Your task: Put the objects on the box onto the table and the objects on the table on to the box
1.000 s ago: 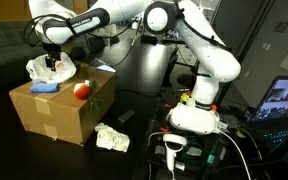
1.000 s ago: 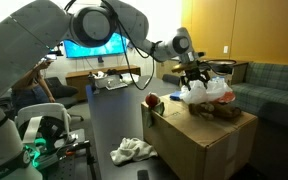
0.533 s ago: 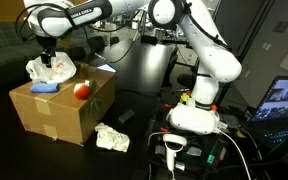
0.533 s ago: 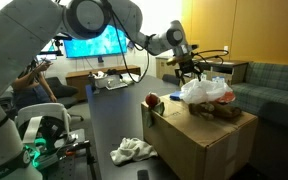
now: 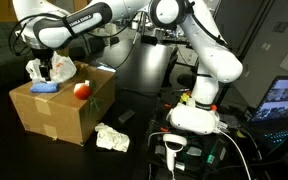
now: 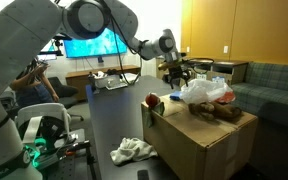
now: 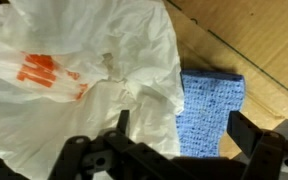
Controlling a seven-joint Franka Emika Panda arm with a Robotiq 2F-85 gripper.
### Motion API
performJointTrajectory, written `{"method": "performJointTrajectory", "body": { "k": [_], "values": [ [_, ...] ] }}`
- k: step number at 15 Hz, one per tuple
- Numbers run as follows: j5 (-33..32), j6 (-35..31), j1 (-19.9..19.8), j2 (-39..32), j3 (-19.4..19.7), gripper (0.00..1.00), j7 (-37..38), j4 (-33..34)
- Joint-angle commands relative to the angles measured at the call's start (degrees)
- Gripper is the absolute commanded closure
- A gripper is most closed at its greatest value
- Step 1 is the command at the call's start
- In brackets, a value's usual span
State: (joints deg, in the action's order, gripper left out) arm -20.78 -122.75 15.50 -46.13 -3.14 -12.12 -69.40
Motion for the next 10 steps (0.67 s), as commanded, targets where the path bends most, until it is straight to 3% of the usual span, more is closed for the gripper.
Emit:
{"method": "performJointTrajectory", "body": {
  "k": [1,10],
  "values": [
    [0.5,-0.5,0.3,1.3,-1.3,0.0,-2.0,-2.4],
    [2.2,-0.2,-0.4,-0.5,-4.4,0.0,-6.4,-1.4]
  ]
}}
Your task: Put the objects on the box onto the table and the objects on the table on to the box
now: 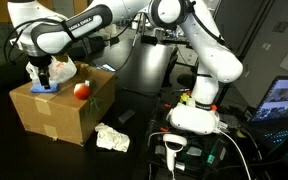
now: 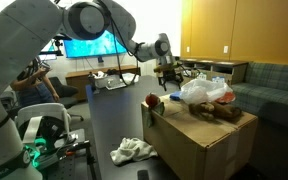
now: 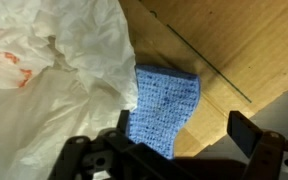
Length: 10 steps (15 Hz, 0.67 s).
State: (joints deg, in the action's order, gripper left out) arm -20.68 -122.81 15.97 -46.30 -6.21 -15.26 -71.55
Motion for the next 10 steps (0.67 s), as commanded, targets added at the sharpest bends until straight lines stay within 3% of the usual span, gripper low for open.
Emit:
{"method": "performJointTrajectory", "body": {
  "k": [1,10],
  "values": [
    [2.6,0.0,-1.2,-0.9,-1.7,0.0,-4.4,1.2],
    [7.8,1.3,-4.2,-4.7,-4.2,0.0,-13.0,4.0]
  ]
}}
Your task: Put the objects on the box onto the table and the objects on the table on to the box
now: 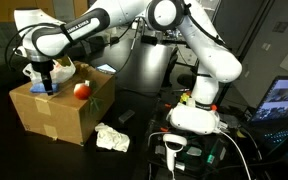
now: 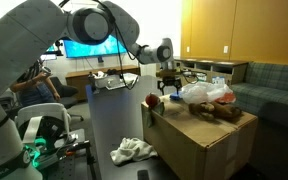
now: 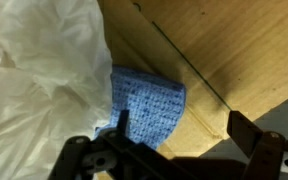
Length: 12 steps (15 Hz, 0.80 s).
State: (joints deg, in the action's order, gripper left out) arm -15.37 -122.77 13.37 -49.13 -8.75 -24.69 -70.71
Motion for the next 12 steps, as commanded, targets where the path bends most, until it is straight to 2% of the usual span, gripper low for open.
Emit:
{"method": "performJointTrajectory", "body": {
  "k": [1,12],
  "values": [
    [3.0,1.5,-1.9,-2.3,-1.8,0.0,-4.2,3.5],
    [4.3,5.1,-2.4,-5.1,-1.4,0.0,-6.0,8.3]
  ]
}}
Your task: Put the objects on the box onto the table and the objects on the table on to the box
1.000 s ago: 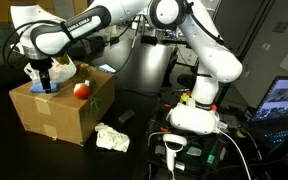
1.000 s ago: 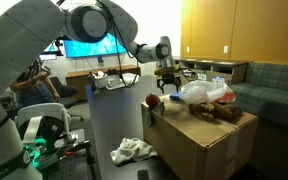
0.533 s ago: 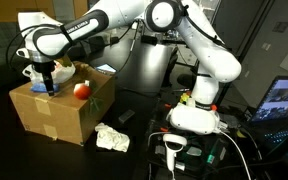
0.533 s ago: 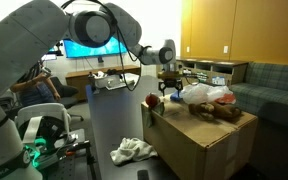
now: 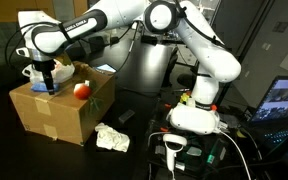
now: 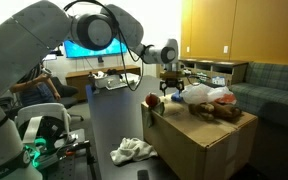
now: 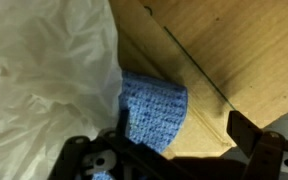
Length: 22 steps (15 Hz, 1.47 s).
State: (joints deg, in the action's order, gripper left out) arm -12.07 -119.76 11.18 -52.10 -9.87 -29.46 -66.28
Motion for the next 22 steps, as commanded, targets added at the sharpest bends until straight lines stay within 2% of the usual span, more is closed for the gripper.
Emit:
{"method": "performJointTrajectory", "body": {
  "k": [1,3,6,13,22],
  "values": [
    [0.7,2.2,0.1,-2.4,0.0,0.0,-0.7,4.2],
    [0.2,1.7,0.3,-2.9,0.5,0.26,-0.4,4.7],
    [-0.1,0.6,0.3,-3.4,1.0,0.51,-0.6,5.3],
    [-0.1,0.5,0.0,-2.5,0.8,0.99,-1.6,4.2],
    [-0.9,-1.1,-0.7,4.4,-0.1,0.99,-9.8,-4.0]
  ]
}}
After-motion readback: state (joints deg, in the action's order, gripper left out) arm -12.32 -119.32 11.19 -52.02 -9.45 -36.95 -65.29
